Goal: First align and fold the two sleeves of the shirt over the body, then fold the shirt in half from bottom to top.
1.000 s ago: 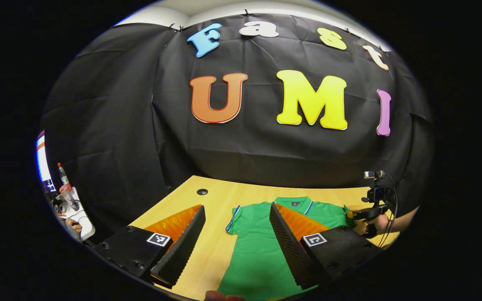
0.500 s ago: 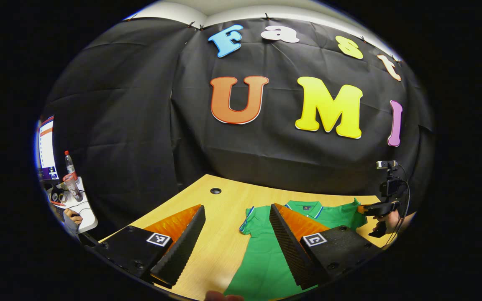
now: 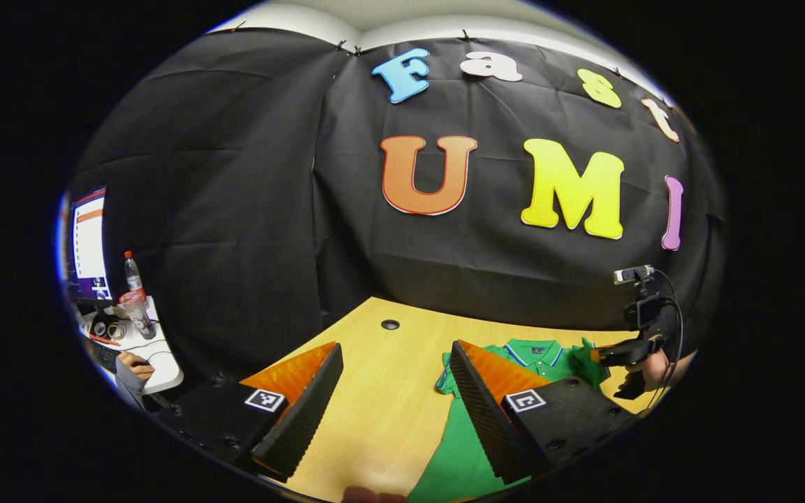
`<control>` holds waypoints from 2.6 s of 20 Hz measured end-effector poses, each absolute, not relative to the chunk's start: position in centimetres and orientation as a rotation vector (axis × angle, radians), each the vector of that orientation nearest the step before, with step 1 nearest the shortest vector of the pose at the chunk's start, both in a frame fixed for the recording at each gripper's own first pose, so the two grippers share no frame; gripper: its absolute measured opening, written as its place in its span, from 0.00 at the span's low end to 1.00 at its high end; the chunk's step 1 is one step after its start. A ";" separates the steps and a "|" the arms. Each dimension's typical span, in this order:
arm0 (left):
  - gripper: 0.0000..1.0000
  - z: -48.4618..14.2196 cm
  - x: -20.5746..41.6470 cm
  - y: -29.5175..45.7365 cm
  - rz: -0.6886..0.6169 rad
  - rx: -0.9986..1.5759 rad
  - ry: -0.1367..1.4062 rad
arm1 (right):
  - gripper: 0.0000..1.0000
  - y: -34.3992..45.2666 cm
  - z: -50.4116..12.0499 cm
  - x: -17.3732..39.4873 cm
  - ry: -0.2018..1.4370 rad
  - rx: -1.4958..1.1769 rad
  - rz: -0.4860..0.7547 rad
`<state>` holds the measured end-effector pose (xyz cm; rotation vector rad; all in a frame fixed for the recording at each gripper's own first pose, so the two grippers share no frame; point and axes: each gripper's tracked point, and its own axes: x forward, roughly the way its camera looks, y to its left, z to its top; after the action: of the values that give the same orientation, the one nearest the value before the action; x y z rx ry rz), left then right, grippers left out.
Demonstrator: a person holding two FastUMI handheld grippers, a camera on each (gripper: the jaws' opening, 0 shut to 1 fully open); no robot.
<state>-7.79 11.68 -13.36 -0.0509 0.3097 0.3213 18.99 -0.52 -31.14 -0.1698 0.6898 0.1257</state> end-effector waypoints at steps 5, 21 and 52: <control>0.99 -14.1 -7.2 12.2 0.282 -0.084 0.326 | 0.29 2.5 -28.3 17.5 0.649 -0.116 0.178; 0.99 -18.6 3.6 6.7 -0.147 -0.040 0.349 | 0.80 -2.4 -8.7 3.1 0.330 -0.128 0.098; 0.07 -39.3 16.7 7.5 -0.235 0.023 0.697 | 0.81 -8.9 -14.5 -4.6 0.477 0.065 -0.030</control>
<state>16.66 7.53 -39.26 0.0235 0.6969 -0.2347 -4.55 -8.93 -14.55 0.0651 0.4765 -0.0304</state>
